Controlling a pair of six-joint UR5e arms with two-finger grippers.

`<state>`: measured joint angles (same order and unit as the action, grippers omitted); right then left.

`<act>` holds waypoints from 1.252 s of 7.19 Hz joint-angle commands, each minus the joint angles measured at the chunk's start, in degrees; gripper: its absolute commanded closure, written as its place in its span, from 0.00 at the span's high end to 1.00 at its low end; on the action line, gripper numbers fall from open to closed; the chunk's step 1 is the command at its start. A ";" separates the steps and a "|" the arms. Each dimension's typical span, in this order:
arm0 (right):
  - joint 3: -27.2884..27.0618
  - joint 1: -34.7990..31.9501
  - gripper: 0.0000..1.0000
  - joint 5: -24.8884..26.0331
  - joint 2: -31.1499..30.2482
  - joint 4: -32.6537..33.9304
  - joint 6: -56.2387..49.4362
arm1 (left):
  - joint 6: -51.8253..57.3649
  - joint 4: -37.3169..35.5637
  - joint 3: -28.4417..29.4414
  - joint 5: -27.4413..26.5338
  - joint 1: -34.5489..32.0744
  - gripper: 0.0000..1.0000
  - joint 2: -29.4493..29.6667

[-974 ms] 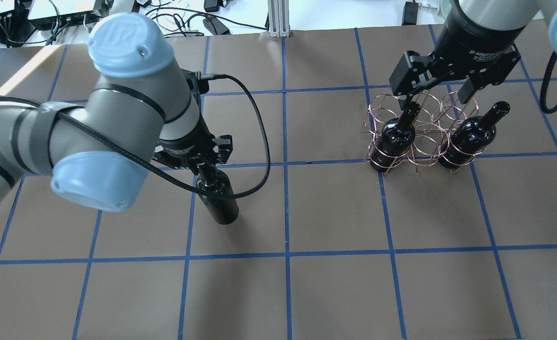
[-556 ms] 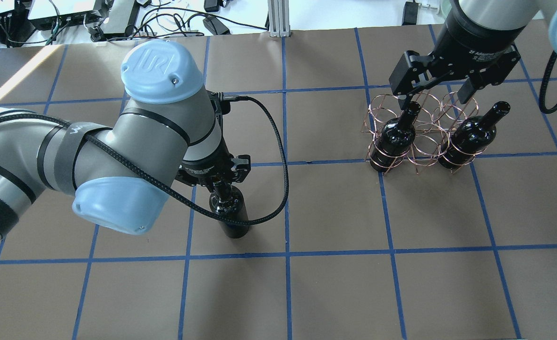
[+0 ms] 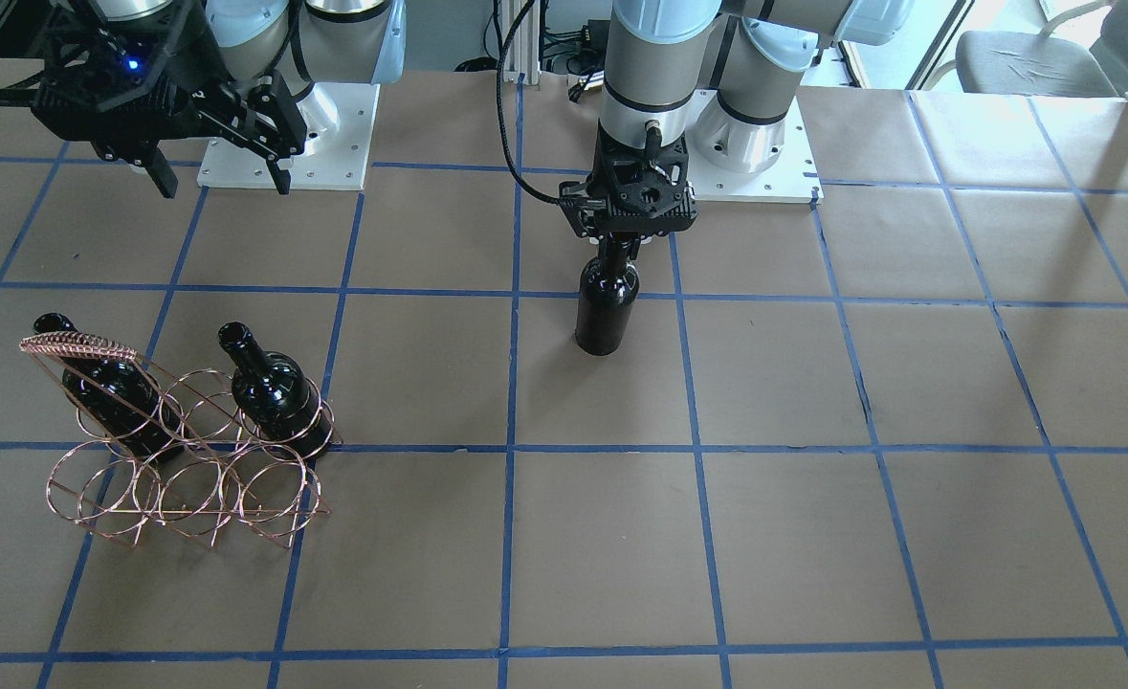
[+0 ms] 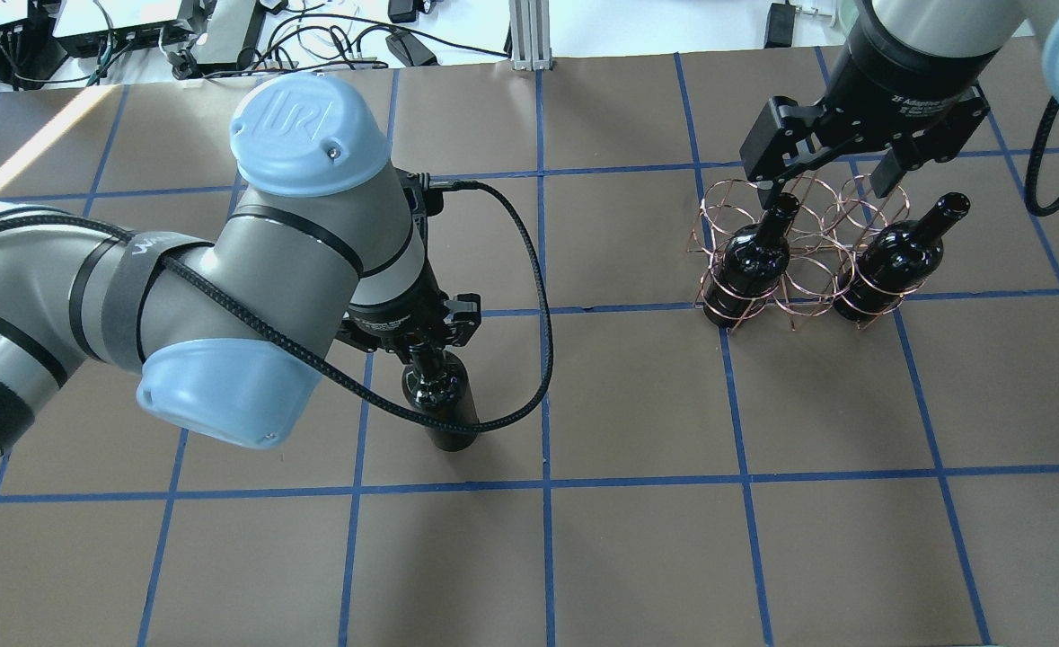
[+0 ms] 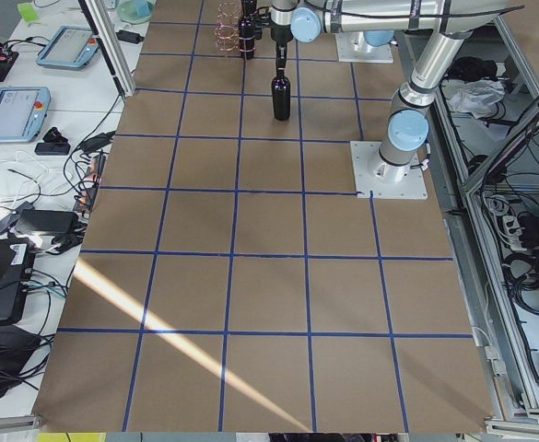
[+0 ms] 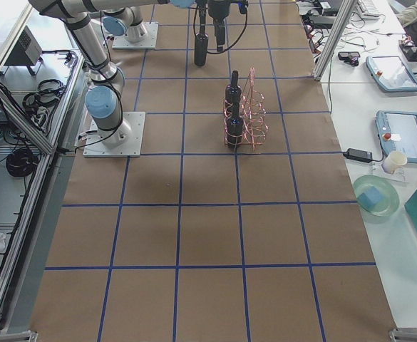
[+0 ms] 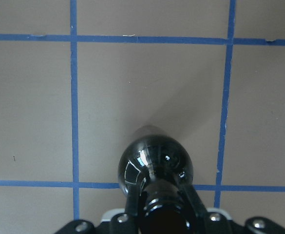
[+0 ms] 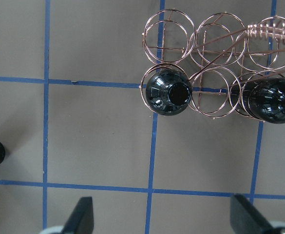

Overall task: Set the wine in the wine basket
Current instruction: 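Release the upright bottle and raise the left gripper away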

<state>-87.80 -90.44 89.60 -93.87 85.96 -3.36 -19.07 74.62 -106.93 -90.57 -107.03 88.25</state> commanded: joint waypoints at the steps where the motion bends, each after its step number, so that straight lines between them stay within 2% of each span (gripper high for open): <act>1: 0.00 0.00 1.00 0.14 -0.09 0.00 0.02 | -0.09 -0.35 0.15 0.22 -0.02 0.00 0.34; 3: 0.00 0.00 1.00 -0.30 -0.09 0.00 0.37 | 0.00 -0.79 0.58 0.13 0.06 0.00 0.52; 4: 0.00 0.00 1.00 -0.13 -0.09 -0.09 0.37 | -0.44 -0.79 0.93 0.22 0.06 0.51 0.78; 5: -0.09 0.00 1.00 -0.13 -0.35 -0.09 0.37 | -1.57 -0.88 1.37 0.31 0.06 0.90 0.87; 7: -0.70 -0.09 1.00 -0.39 -0.52 -0.09 0.72 | -3.16 -0.01 4.61 0.22 0.85 1.00 0.78; 8: -0.70 -0.09 1.00 -0.39 -0.87 -0.09 0.72 | -3.08 2.78 7.50 0.31 2.59 1.00 0.61; 9: -0.79 -0.18 1.00 -0.48 -0.88 -0.09 0.81 | -1.95 11.51 10.66 1.35 7.92 1.00 0.69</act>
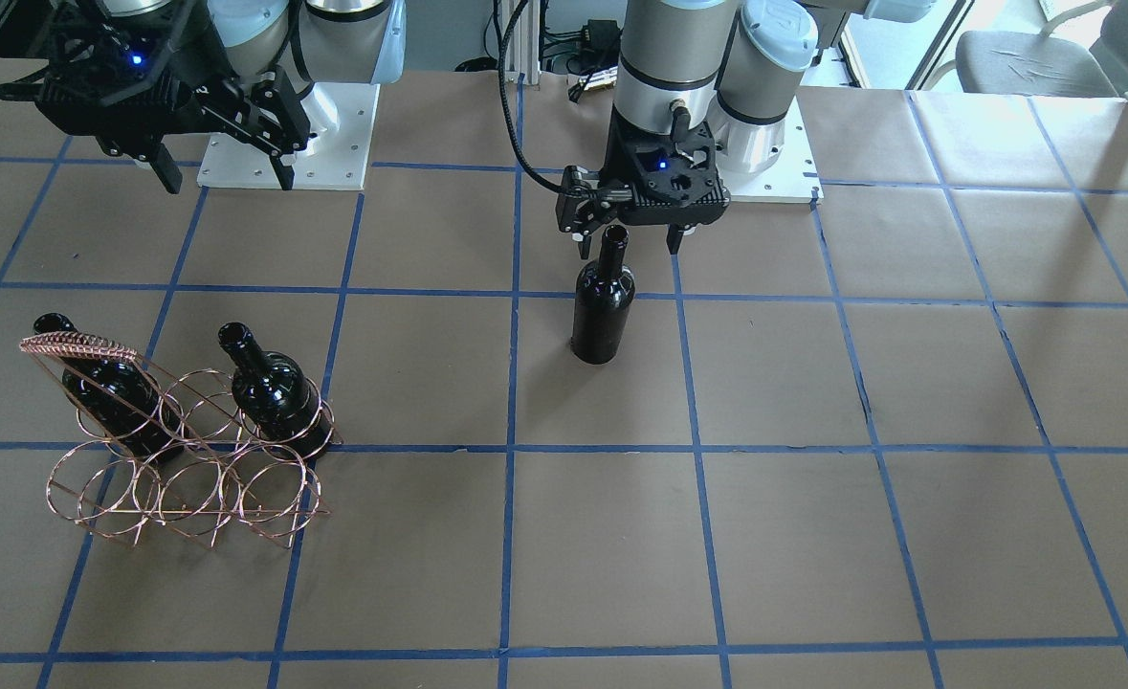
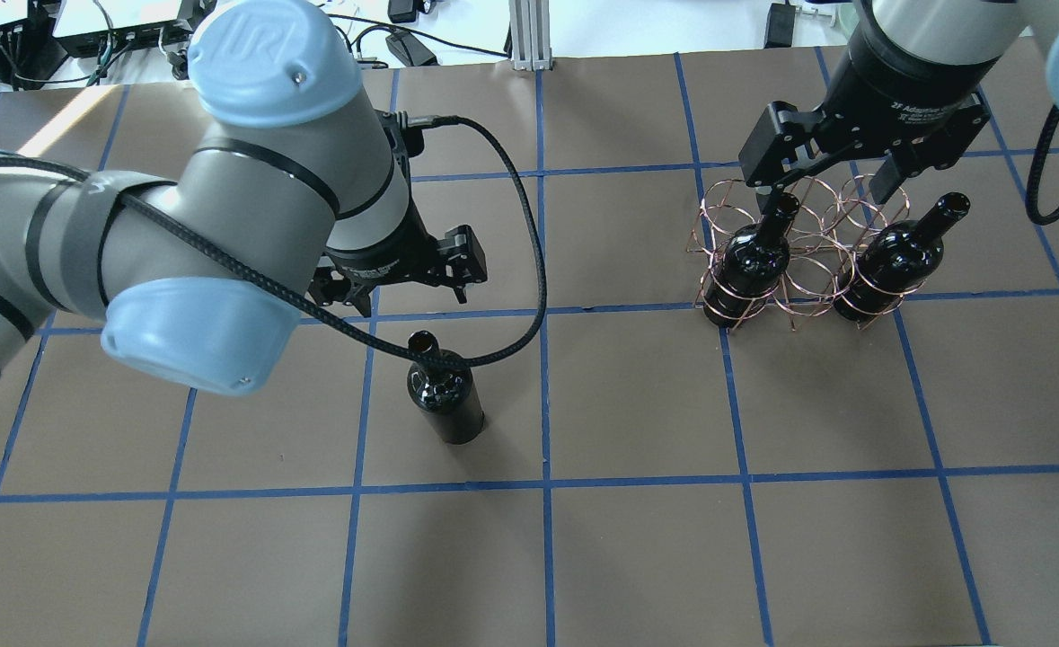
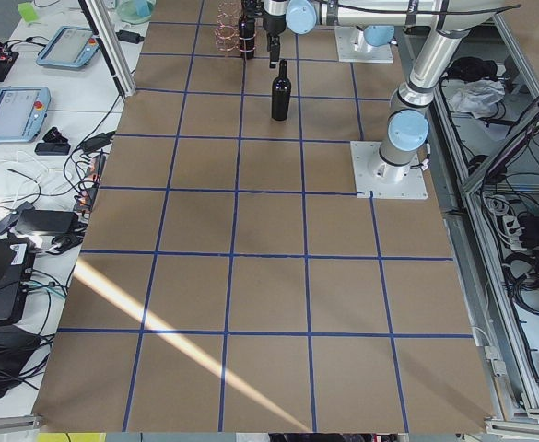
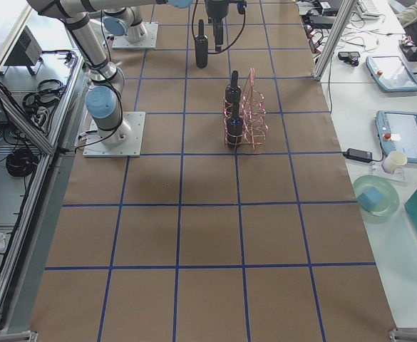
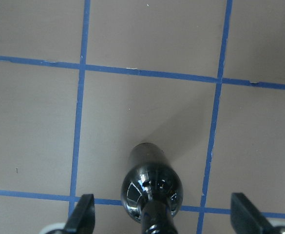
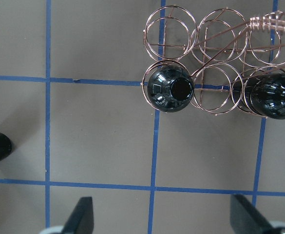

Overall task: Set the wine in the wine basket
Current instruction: 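Release the upright bottle and raise the left gripper away, then move the right gripper over the upright bottle's neck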

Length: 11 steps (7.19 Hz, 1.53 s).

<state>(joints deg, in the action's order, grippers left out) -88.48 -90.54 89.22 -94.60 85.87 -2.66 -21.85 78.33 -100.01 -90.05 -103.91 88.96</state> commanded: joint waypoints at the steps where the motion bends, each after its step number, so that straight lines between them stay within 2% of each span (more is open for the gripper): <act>1: -0.03 -1.38 1.00 -1.40 -0.14 -0.09 2.90 | 3.54 12.50 6.64 1.71 9.03 1.00 -0.36; 3: -0.12 -10.22 1.00 -1.85 1.34 0.52 17.79 | 6.63 18.66 13.93 0.58 10.74 1.00 -0.63; 5: -0.03 -18.93 1.00 -1.68 3.80 3.50 28.72 | 6.73 23.24 14.14 0.22 10.30 1.00 -1.06; 6: 0.06 -24.46 1.00 -1.24 6.51 7.34 36.34 | 6.73 23.27 14.23 0.40 10.22 1.00 -1.50; 7: 0.06 -29.38 1.00 -1.06 8.97 10.78 38.76 | 6.73 23.36 14.14 0.05 10.22 1.00 -1.51; 9: 0.14 -34.34 1.00 -1.06 14.33 17.80 43.61 | 6.73 23.36 14.23 -0.39 10.22 1.00 -1.68; 11: 0.06 -35.32 1.00 -1.24 14.88 17.84 45.38 | 7.25 23.27 15.01 -0.39 11.18 1.00 -1.86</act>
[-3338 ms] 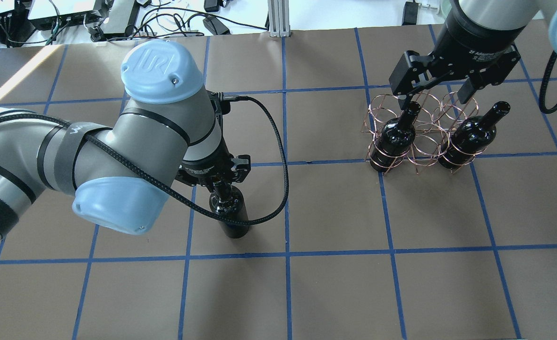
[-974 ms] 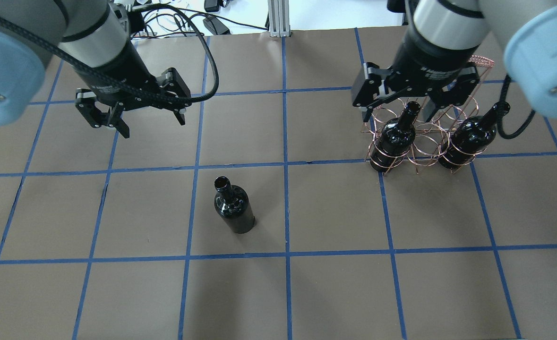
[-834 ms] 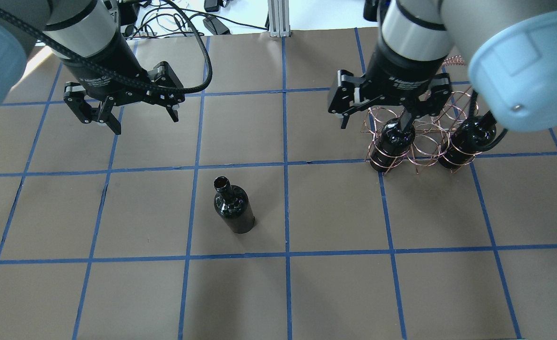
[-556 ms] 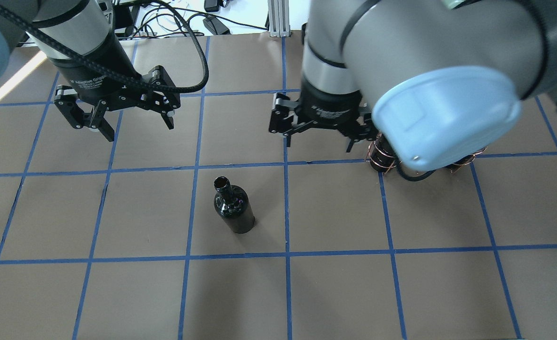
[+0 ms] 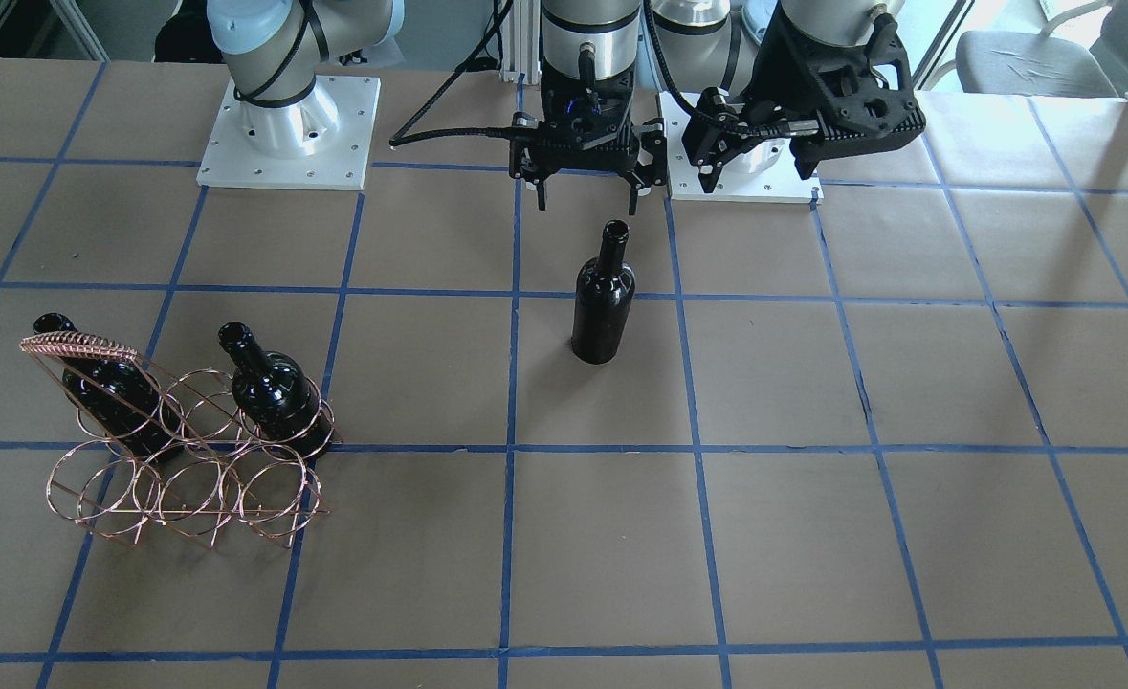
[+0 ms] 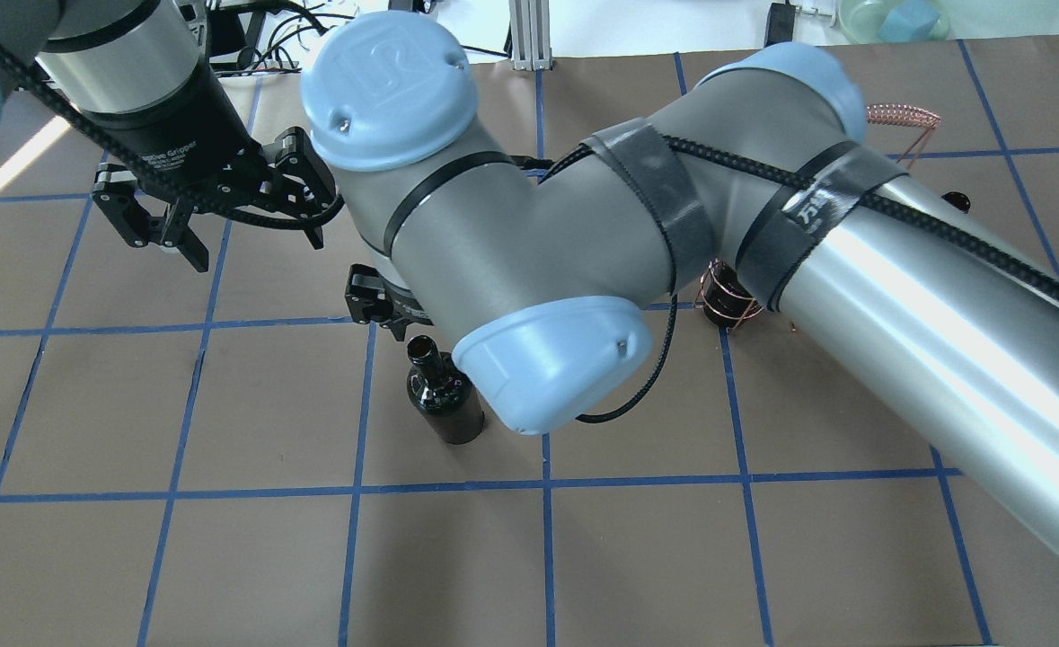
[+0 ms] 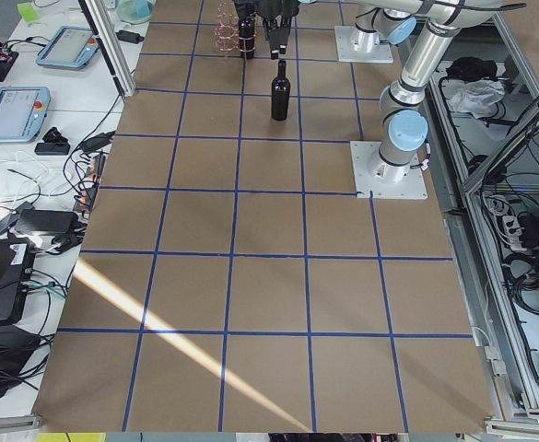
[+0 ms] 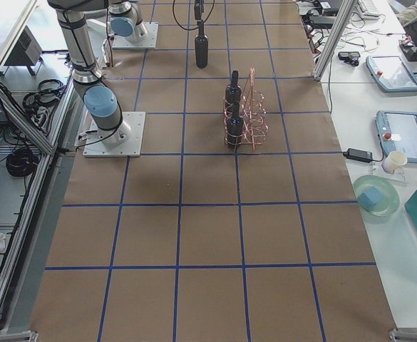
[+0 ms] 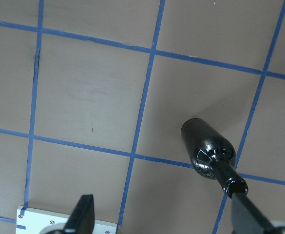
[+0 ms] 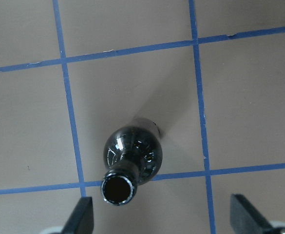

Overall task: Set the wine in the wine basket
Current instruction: 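Move the right gripper over the upright bottle's neck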

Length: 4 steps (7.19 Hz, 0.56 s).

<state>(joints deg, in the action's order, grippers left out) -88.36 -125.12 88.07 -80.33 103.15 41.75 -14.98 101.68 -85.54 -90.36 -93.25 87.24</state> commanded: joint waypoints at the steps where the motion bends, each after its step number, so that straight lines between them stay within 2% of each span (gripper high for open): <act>1: -0.05 -0.74 1.00 -0.18 0.70 0.65 0.96 | 2.65 -0.16 1.07 0.09 1.75 1.00 -0.32; 4: -0.14 -0.91 1.00 -0.53 2.28 1.79 2.10 | 8.47 0.19 2.30 0.09 7.99 1.00 -1.99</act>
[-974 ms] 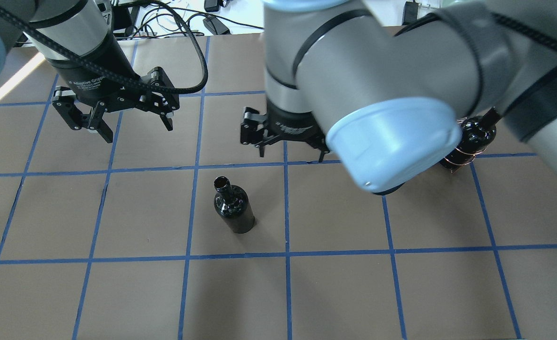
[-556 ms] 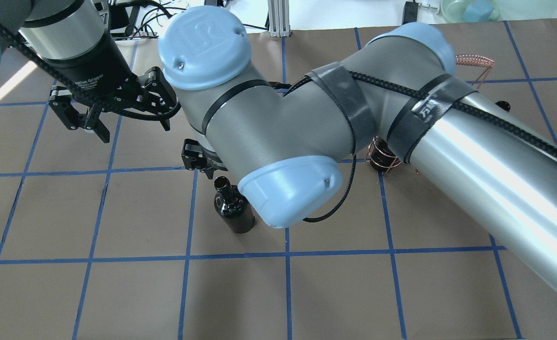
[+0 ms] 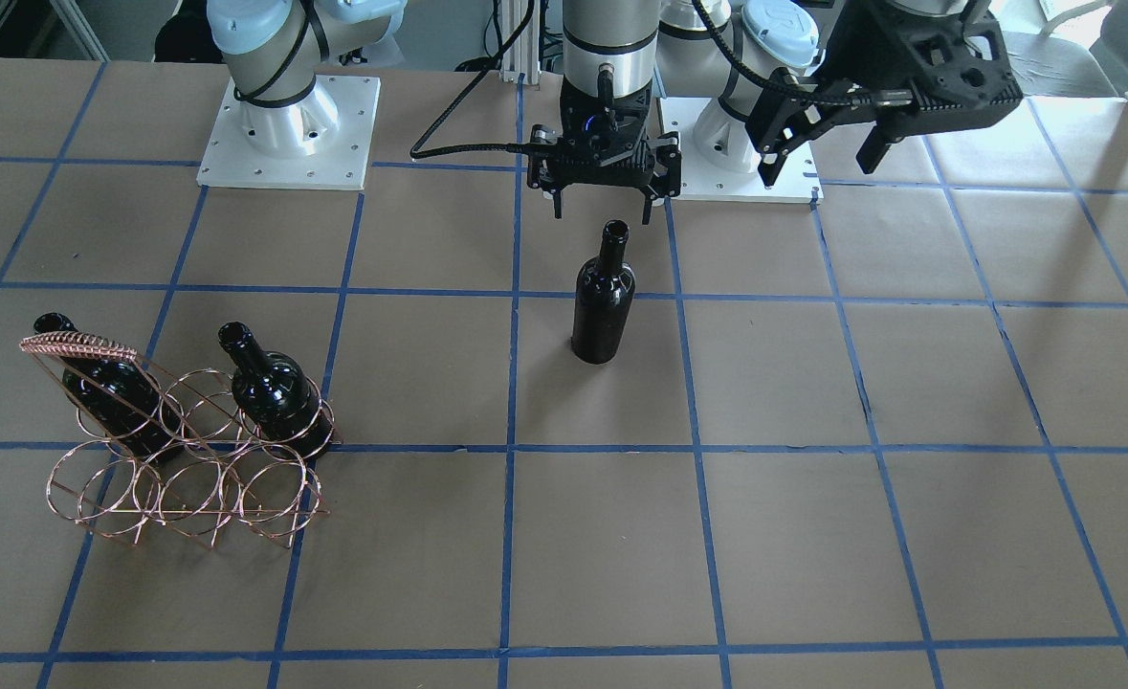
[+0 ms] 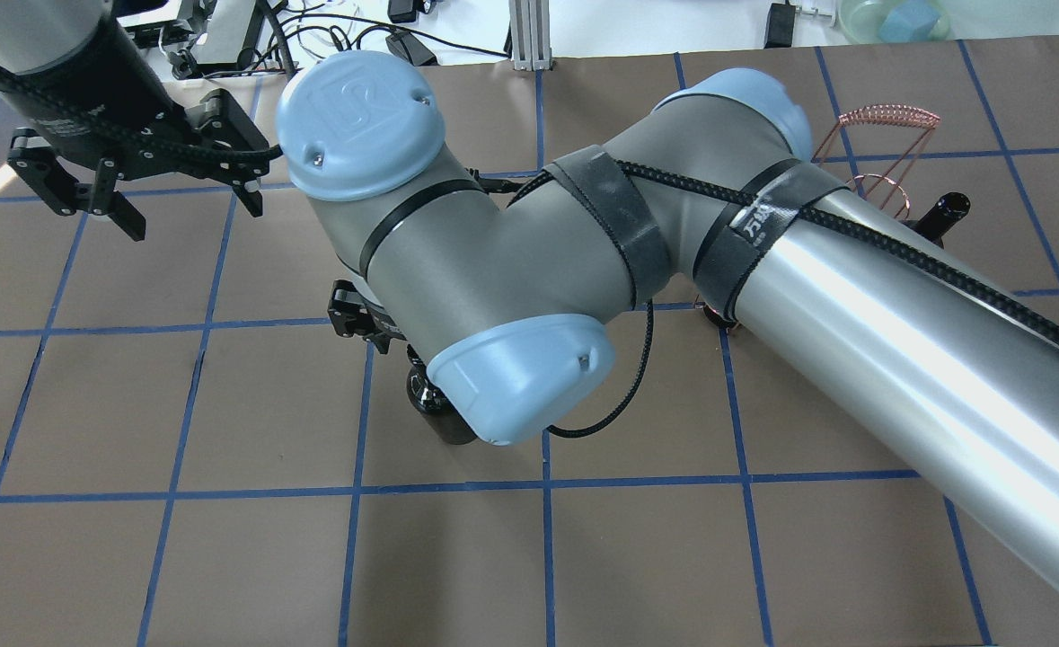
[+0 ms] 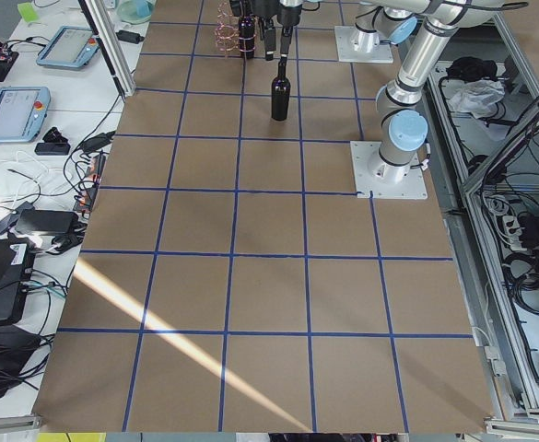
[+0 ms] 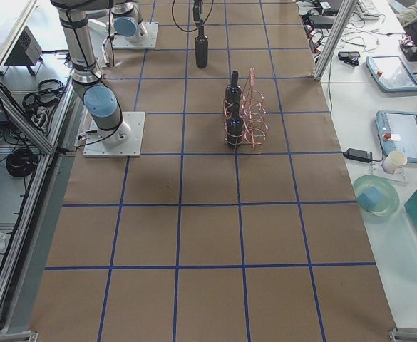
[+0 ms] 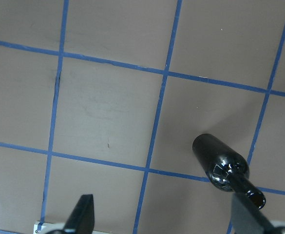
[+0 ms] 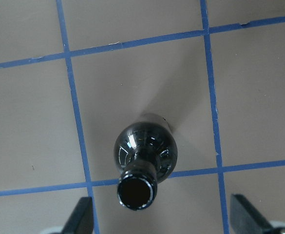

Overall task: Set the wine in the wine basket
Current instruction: 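Close the right gripper on the bottle neck and lift it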

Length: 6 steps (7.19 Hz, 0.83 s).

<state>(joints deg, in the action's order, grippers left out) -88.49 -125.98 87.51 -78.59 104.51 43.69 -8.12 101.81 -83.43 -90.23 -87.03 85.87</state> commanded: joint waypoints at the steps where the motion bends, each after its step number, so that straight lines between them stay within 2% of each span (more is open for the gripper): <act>1: -0.02 -0.05 1.00 -0.15 1.15 0.61 0.08 | 1.70 -0.12 0.29 -0.12 1.95 1.00 -0.79; 2: -0.02 -0.05 1.00 -0.06 1.94 0.96 -0.26 | 1.70 -0.04 0.20 -0.21 1.96 1.00 -0.79; 4: -0.02 -1.36 0.99 0.81 5.27 6.04 0.43 | 1.70 -0.04 0.20 -0.29 1.96 1.00 -0.88; 5: -0.02 -2.41 0.72 2.12 5.63 5.80 0.61 | 1.70 -0.04 0.20 -0.29 1.96 1.00 -0.88; 6: -0.10 -2.51 0.61 1.70 5.73 5.28 1.48 | 1.70 0.05 0.20 -0.29 1.96 1.00 -0.88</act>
<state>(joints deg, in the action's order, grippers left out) -88.53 -127.93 89.01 -73.32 109.91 44.38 -6.42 101.80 -83.23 -90.52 -85.08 85.00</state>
